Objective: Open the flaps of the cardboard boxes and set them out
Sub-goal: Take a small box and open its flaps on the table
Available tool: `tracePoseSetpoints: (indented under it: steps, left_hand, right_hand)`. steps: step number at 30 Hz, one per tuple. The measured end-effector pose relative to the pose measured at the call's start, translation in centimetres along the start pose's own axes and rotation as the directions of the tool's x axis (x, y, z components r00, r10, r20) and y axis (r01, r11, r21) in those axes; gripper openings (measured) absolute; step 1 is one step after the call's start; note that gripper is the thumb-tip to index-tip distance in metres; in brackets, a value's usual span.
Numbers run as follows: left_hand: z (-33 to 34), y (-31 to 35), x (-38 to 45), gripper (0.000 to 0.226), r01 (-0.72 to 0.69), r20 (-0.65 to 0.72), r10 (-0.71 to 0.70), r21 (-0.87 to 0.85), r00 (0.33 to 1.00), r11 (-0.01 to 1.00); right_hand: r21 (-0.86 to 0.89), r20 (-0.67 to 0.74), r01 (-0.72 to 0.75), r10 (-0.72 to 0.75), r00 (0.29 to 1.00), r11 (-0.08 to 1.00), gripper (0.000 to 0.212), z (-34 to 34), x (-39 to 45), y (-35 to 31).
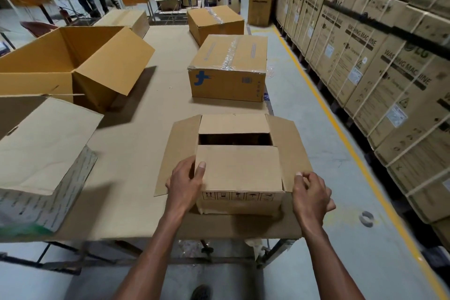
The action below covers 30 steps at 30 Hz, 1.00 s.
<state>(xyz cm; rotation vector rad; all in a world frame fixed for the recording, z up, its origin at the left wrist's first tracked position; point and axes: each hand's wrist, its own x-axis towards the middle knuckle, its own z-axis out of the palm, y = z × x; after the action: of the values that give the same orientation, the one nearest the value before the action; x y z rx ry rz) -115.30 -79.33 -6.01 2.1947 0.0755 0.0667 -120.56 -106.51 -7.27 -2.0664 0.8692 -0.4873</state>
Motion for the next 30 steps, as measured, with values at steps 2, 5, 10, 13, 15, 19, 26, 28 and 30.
tracePoseSetpoints:
  steps: [2,5,10,13,15,19,26,28,30]
  left_hand:
    - [-0.7,0.5,-0.5,0.046,-0.028,-0.111,0.002,-0.23,0.994,0.973]
    - [-2.7,0.9,-0.9,0.055,-0.089,-0.18,0.004,-0.468,0.984,0.879]
    - [-5.2,0.2,-1.9,0.067,-0.107,0.147,0.204,-0.494,0.968,0.863]
    - [-5.2,-0.6,-2.0,0.053,-0.012,0.337,0.138,-0.35,0.931,0.937]
    - [-4.6,-1.0,-2.0,0.034,0.019,0.443,0.077,-0.209,0.893,0.978]
    - [-3.3,-0.7,-2.1,0.018,-0.014,0.464,0.035,-0.049,0.885,0.999]
    - [-0.7,1.7,-0.3,0.018,-0.173,0.305,0.164,0.005,0.938,0.985]
    - [0.3,2.5,0.4,0.018,-0.188,0.301,0.175,0.016,0.937,0.982]
    - [1.4,3.2,1.3,0.019,-0.202,0.313,0.183,0.029,0.932,0.979]
  right_hand:
    - [0.037,-0.011,0.053,-0.052,0.999,0.998,0.012,-0.3,0.5,-0.8]
    - [0.178,0.043,0.088,-0.097,0.994,0.98,0.022,-1.3,1.6,-2.1]
    - [0.439,0.474,0.026,-0.256,0.842,0.898,0.018,-3.8,2.4,-5.5]
    - [0.233,0.729,0.208,-0.312,0.609,0.95,0.027,-3.5,1.5,-6.8]
    - [0.068,0.864,0.303,-0.208,0.459,0.951,0.049,-2.6,0.3,-6.9]
    - [-0.183,0.905,0.524,-0.065,0.419,0.832,0.089,-0.1,-2.4,-5.9]
    - [-0.379,0.675,0.653,-0.286,0.68,0.655,0.058,2.3,-5.1,-4.9]
    - [-0.398,0.595,0.648,-0.355,0.721,0.65,0.048,3.4,-5.7,-3.8]
    - [-0.385,0.515,0.634,-0.414,0.751,0.671,0.037,4.4,-6.1,-2.9]
